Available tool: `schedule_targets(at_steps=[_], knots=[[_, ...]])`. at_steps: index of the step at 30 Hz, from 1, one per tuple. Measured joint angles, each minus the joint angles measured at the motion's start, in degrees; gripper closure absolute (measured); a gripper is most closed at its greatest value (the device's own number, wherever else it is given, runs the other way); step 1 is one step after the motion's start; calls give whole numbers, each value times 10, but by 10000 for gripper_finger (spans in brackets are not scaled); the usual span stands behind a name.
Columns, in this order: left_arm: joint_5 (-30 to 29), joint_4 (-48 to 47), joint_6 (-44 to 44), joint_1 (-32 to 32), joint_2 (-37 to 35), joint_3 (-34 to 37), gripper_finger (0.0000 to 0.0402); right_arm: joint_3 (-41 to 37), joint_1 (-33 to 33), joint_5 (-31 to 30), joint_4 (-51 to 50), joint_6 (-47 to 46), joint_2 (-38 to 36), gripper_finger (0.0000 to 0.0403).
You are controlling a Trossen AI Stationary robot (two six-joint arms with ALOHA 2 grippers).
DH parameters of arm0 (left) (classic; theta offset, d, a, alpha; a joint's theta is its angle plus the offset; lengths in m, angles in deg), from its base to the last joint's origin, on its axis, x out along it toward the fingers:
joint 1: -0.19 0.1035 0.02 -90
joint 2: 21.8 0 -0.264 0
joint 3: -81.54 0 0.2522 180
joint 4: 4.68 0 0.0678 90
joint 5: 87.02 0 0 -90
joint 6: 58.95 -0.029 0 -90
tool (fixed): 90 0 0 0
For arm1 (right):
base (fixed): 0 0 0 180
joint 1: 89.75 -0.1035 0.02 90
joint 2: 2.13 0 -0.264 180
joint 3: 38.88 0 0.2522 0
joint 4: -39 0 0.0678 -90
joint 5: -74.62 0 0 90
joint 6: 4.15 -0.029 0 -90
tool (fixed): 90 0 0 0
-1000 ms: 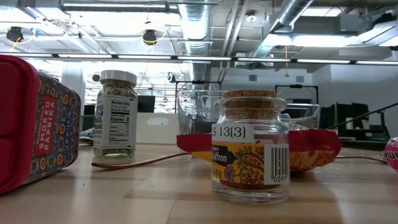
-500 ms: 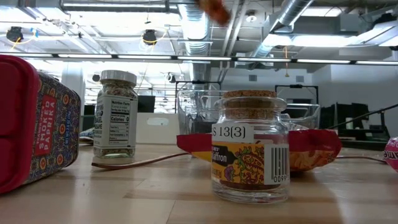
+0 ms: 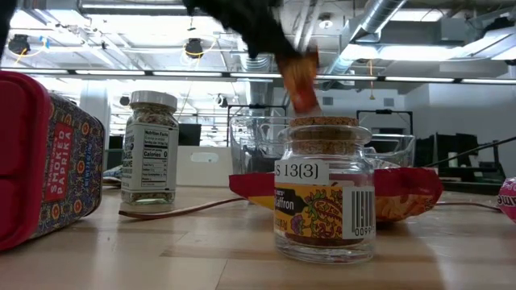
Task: Pick & Place Food Item
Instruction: Put the orange spice pack into the left transparent bin
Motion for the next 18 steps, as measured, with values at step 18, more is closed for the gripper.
schedule_targets(at_steps=[18], knots=[[-8,-24,-28,71,68,-1,401,0,-5,0,-22,6,-16,159]])
